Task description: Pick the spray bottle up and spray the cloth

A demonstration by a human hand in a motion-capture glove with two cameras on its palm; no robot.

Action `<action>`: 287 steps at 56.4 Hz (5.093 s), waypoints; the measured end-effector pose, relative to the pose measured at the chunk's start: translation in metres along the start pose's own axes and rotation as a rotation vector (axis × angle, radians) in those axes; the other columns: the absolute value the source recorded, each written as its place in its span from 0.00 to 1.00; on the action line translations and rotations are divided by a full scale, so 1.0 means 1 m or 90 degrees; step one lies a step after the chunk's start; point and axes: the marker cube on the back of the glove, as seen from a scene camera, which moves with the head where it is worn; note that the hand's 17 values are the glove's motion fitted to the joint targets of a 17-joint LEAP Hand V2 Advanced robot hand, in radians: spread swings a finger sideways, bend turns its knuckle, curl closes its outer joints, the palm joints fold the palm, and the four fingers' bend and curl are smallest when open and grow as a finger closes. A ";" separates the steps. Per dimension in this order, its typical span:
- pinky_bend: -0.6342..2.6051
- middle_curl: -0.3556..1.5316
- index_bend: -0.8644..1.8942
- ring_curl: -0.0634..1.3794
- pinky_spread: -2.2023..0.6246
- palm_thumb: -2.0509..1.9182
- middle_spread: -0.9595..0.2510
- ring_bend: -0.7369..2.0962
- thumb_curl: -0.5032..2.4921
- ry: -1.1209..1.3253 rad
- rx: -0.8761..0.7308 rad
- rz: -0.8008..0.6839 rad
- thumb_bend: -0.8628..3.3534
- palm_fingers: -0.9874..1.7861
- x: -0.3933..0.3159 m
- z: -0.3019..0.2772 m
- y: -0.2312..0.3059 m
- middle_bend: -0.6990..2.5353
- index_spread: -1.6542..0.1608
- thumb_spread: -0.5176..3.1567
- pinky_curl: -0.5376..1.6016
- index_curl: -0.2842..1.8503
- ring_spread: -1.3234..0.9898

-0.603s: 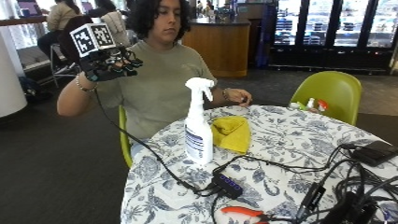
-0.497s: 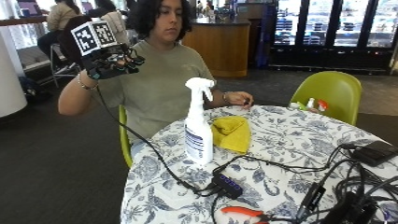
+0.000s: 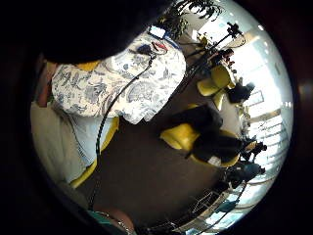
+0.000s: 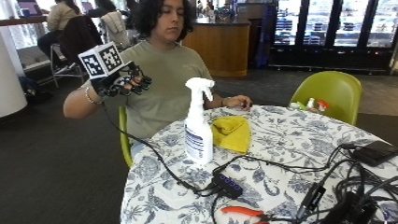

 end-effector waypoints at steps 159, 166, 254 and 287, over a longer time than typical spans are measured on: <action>0.31 0.38 0.35 0.29 0.86 0.67 0.80 0.40 0.29 -0.513 0.207 0.176 0.20 0.48 0.011 0.100 -0.179 0.28 0.73 0.42 0.42 0.24 0.56; 0.32 0.38 0.34 0.30 0.85 0.68 0.81 0.42 0.29 -0.532 0.277 0.190 0.20 0.49 0.009 0.107 -0.212 0.28 0.75 0.41 0.42 0.23 0.56; 0.34 0.49 0.44 0.38 0.70 0.77 0.66 0.52 0.43 -0.101 -0.740 0.192 0.20 0.84 -0.088 0.143 -0.247 0.43 0.78 0.31 0.45 0.39 0.50; 0.34 0.49 0.43 0.38 0.71 0.77 0.67 0.51 0.45 -0.582 -0.015 0.019 0.20 0.84 -0.207 0.051 -0.413 0.42 0.78 0.32 0.45 0.41 0.50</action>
